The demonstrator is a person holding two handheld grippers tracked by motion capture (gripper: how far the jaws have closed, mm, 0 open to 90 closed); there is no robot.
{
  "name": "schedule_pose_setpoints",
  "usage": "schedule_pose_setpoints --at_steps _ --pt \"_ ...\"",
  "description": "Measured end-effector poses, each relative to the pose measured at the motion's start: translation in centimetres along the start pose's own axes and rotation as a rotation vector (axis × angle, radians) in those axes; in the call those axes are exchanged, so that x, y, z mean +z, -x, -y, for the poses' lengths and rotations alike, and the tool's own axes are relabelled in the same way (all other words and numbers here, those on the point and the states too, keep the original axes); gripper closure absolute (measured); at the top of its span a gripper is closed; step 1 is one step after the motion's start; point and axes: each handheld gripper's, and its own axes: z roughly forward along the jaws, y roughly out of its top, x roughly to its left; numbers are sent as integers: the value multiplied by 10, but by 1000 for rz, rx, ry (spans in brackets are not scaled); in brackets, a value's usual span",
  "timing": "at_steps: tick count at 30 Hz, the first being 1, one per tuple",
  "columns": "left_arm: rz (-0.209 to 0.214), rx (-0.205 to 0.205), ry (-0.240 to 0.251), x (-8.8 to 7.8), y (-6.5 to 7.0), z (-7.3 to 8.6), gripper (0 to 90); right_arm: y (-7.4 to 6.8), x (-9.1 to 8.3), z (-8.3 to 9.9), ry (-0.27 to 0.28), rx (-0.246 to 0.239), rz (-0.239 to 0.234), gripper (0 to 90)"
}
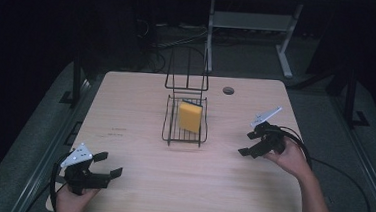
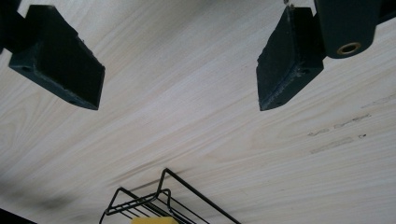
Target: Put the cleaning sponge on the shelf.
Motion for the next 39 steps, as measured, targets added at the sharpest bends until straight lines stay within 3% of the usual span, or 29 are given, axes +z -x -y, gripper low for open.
schedule_pose_setpoints --at_steps 21,39 --pt "-1 2 -1 0 0 0 147 -4 3 23 -15 24 3 193" --pt "2 7 -5 1 1 -1 147 -12 -4 44 -6 47 25 188"
